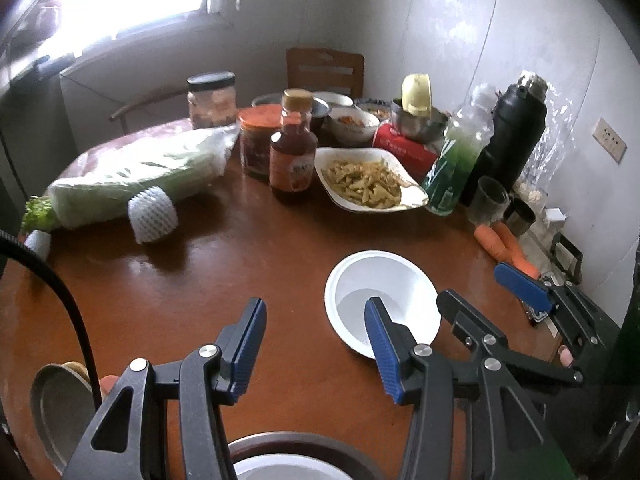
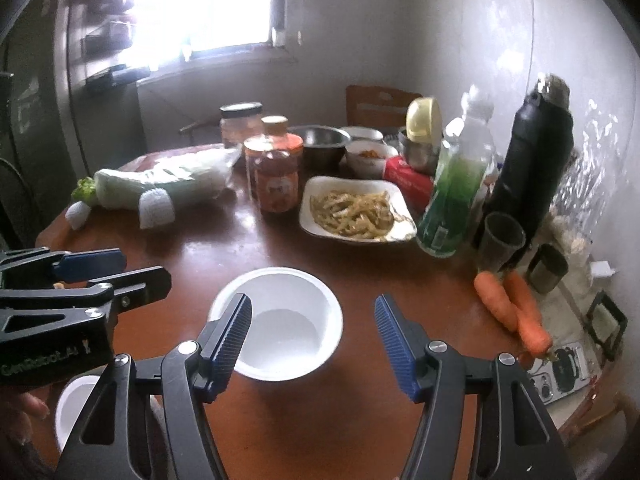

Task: Organize plates and bowls
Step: 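Move the left tool to the rim of another white paper bowl, then grasp the second white paper bowl rim with the left tool and lift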

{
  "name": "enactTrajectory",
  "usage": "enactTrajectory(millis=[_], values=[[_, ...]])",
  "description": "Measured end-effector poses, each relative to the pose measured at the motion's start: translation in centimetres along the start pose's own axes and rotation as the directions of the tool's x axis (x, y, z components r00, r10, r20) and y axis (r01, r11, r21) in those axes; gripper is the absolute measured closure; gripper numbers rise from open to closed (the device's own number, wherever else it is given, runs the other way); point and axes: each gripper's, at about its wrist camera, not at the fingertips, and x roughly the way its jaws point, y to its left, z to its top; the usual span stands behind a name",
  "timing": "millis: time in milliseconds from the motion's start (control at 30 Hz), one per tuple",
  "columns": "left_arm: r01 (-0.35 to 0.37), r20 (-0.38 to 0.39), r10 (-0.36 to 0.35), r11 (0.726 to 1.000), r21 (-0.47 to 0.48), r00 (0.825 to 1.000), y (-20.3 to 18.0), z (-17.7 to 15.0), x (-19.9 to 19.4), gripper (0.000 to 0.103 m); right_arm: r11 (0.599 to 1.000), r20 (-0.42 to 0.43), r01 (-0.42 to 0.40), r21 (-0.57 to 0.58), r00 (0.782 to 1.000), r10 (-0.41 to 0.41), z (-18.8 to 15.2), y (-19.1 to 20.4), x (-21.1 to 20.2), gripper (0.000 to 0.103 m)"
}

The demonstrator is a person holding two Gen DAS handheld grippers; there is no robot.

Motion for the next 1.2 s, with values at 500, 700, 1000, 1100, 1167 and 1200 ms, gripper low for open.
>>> enactTrajectory(millis=[500,700,1000,1100,1167,1200], values=[[0.046,-0.147,-0.051,0.998,-0.036,0.988,-0.2,0.6,6.1,0.052,0.991,-0.171,-0.028,0.127,0.984,0.05,-2.2,-3.6,6.1,0.037],[0.023,-0.193,-0.033,0.998,-0.052,0.981,-0.3,0.4,7.7,0.052,0.991,-0.179,-0.067,0.113,0.98,0.087,-2.3,-2.9,6.8,0.037],[0.052,-0.249,-0.074,0.994,-0.091,0.966,0.0,0.0,9.3,0.06,0.988,-0.177,-0.122,0.092,0.975,0.137,-2.5,-1.7,7.1,0.065],[0.117,-0.261,-0.143,0.987,-0.112,0.955,-0.1,-0.3,9.3,0.068,0.989,-0.173,-0.126,0.083,0.975,0.139,-2.5,-1.4,6.9,0.069],[0.13,-0.258,-0.155,0.985,-0.111,0.954,-0.3,-0.4,9.0,0.071,0.988,-0.171,-0.133,0.08,0.975,0.145,-2.4,-1.1,6.7,0.072],[0.129,-0.256,-0.154,0.985,-0.11,0.954,-0.3,-0.4,8.9,0.071,0.988,-0.17,-0.133,0.075,0.975,0.144,-2.4,-1.0,6.6,0.072]])
